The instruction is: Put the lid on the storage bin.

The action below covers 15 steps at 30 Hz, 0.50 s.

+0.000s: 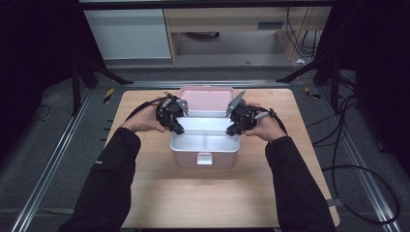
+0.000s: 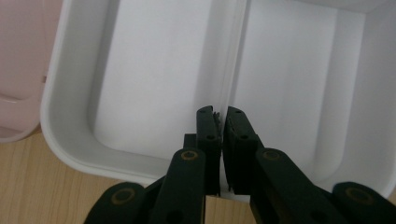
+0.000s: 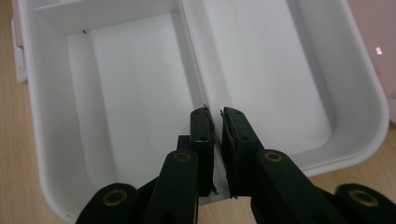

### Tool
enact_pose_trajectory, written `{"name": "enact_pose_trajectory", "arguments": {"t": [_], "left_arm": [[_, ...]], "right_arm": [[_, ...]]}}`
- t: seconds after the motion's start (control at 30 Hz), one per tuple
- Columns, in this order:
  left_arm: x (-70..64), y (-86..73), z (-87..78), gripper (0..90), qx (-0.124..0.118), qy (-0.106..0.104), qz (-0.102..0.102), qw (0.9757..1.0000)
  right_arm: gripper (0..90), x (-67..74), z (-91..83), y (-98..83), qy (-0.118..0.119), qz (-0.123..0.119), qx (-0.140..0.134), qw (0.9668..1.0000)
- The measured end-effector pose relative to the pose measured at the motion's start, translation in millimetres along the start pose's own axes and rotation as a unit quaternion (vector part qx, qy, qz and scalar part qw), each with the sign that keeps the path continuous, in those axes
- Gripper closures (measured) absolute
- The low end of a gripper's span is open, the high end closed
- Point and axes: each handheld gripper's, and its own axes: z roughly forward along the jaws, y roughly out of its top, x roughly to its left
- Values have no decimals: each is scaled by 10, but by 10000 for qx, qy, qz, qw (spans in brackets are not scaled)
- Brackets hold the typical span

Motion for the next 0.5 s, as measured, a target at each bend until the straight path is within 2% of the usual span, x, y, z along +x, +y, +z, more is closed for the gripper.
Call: {"name": "enact_pose_trajectory", "arguments": {"t": [0.1,0.27,0.37,0.43,0.5], "left_arm": [[-16,-18,30,848,-40,-20,-33,10000],[-94,-82,32,849,-281,-48,-115,9995],[-154,-102,30,848,-338,26,-124,9993],[-162,-102,27,841,-338,72,-202,9992],[-178,-97,8,826,-377,178,-235,9989]], "right_arm": [[831,20,3,-26,24,-22,-40,10000],[822,77,2,-37,-57,-91,-37,9999],[817,117,-1,-40,-91,-98,-31,9999],[812,135,-3,-30,-112,-71,-4,9999],[798,150,-13,-13,-194,30,-23,9998]]}}
